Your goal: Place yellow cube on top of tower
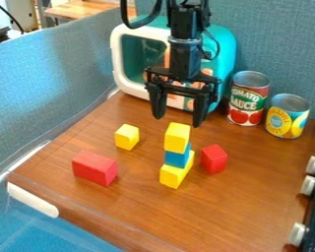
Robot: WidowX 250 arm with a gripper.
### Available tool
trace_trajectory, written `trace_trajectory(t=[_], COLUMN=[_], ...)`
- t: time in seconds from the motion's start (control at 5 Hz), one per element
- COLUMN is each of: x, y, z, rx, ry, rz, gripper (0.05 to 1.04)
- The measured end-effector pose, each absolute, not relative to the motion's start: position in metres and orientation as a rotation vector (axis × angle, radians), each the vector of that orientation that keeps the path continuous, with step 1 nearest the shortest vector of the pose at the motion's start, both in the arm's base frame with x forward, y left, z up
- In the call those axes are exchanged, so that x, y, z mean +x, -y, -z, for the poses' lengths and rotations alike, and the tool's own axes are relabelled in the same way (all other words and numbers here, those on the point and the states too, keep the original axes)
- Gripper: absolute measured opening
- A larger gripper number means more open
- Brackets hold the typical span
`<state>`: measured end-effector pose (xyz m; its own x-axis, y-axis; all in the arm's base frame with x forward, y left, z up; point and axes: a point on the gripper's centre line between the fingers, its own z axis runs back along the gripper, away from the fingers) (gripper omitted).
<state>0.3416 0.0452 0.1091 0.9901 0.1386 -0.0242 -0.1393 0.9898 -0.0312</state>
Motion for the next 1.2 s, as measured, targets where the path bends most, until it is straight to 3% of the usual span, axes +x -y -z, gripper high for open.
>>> trace_trajectory(t=[0.4, 1.0, 1.2], x=[0.352, 0.367, 0.371], y=[-0.05, -0.075, -0.094], z=[-0.088, -0.096, -0.086], rx=[-0.07, -0.088, -0.096], ry=[-0.09, -0.07, -0.091], rz=[-0.154, -0.254, -0.32], gripper=[0.999, 0.999, 0.999])
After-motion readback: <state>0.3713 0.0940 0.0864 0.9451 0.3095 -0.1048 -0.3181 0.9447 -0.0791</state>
